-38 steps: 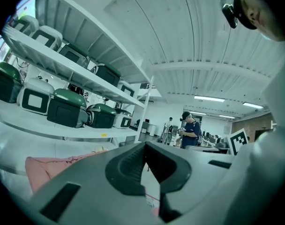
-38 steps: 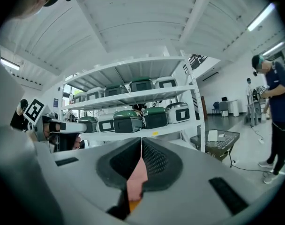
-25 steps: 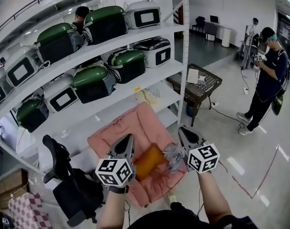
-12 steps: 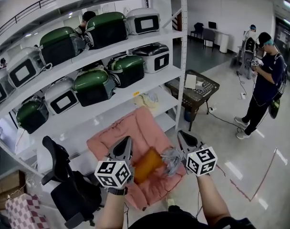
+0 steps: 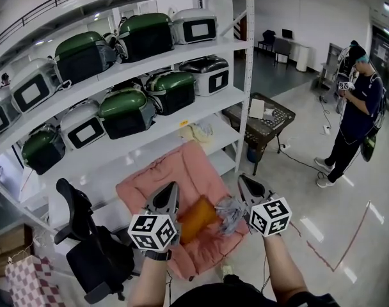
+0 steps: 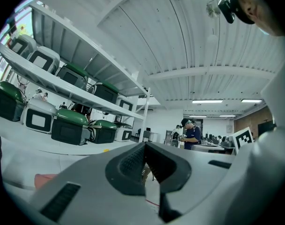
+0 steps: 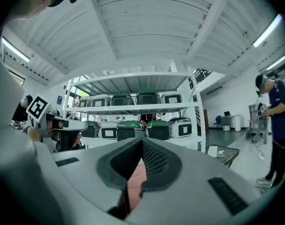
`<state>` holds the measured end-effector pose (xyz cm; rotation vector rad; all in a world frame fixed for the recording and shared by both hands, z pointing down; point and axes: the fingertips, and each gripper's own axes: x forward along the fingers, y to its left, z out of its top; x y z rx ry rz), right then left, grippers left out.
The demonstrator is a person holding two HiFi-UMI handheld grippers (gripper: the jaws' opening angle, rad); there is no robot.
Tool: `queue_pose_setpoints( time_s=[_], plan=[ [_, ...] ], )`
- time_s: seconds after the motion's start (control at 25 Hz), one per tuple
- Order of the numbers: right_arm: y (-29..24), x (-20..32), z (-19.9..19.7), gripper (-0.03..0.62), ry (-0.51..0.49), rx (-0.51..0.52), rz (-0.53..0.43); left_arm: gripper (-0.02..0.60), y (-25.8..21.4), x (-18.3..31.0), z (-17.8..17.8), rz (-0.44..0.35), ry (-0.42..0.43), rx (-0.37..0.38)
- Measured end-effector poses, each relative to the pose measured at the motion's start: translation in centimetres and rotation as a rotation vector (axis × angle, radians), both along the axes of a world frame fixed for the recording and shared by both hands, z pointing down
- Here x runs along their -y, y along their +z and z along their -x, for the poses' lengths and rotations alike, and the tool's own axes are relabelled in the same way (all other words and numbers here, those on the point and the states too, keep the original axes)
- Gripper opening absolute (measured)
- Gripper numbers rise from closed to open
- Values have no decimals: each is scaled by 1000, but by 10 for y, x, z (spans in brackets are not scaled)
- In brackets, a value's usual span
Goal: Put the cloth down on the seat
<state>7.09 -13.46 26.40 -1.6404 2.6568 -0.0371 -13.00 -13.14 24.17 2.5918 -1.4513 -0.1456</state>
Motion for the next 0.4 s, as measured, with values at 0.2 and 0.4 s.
queue_pose_setpoints(
  time_s=[0.2,0.4],
  plan=[
    [0,-1,0,4,-5,-2,-1,5,2,-1,-2,3,2,-4],
    [0,1,0,5,-8,-7,-7,5,3,1,-5,0,3,-6]
  ],
)
